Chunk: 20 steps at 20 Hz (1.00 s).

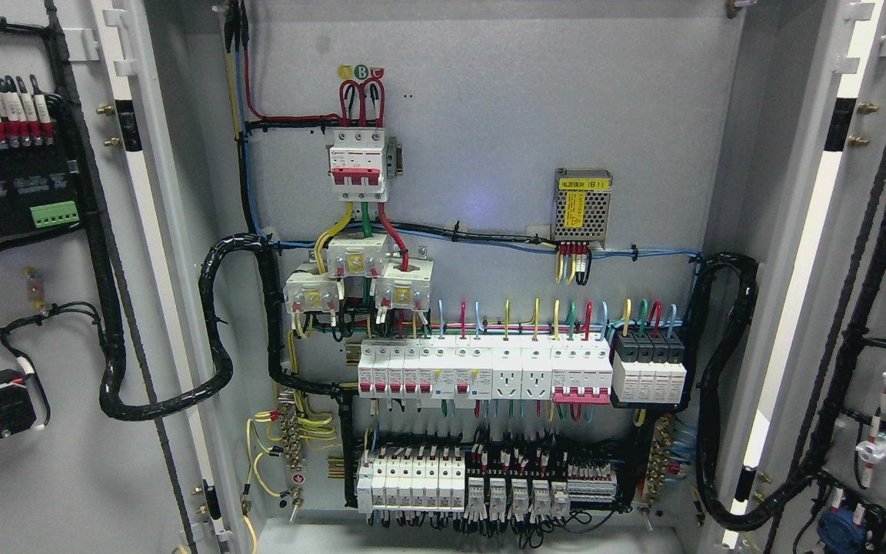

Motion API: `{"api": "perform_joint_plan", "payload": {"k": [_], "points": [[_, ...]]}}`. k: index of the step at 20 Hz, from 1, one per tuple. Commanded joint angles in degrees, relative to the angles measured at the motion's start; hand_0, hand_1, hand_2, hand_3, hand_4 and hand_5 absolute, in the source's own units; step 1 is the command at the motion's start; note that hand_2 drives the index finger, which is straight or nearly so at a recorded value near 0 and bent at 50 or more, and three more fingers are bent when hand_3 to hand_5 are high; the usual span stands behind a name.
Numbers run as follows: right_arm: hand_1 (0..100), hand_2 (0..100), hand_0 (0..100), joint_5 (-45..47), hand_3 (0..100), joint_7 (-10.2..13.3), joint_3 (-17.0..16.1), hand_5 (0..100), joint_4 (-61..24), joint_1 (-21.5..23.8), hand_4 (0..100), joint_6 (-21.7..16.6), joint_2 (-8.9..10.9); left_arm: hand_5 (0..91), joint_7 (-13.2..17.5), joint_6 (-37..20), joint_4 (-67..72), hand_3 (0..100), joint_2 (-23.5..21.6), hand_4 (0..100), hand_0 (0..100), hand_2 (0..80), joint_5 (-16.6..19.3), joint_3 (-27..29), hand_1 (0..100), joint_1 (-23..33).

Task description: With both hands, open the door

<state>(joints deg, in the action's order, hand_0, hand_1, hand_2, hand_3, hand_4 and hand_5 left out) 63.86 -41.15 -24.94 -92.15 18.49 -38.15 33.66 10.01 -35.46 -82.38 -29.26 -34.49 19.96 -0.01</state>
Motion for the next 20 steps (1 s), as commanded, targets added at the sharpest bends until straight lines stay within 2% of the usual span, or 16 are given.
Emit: {"api": "perform_joint_plan", "payload": {"k": [1,9,12,17,20], "points": [[0,0,5,0.1,0,-0.6,0.5,0,2.0,0.0,0,0.0,0.44,0.0,0.0,-0.1,-0.4,0,0.0,0,12,0.0,-0.1,-0.6,39,1.9],[0,0,5,0.1,0,-1.1,0.2,0,0.0,0.5,0,-0.3,0.09,0.0,0.0,-2.1,-0.3,0,-0.1,0,12,0.0,0.1,-1.9,39,1.9],[0,0,5,0.1,0,-6.8,0.3,0,-1.4,0.7,0,-0.3,-0.35,0.0,0.0,-5.5,-0.3,0,-0.1,0,12,0.0,0.3,-4.5,39,2.0],[0,0,5,0.1,0,-7.5,0.6,0,-3.3,1.8,0,-0.5,-0.52,0.0,0.2,-6.9,-0.4,0,-0.1,0,12,0.0,0.3,-6.2,39,2.1],[0,0,5,0.1,0,-7.6,1.6,0,-7.1,5.3,0,-0.8,-0.17,0.0,0.3,-9.2,-0.3,0,-0.9,0,12,0.0,0.2,-9.7,39,2.2]]}}
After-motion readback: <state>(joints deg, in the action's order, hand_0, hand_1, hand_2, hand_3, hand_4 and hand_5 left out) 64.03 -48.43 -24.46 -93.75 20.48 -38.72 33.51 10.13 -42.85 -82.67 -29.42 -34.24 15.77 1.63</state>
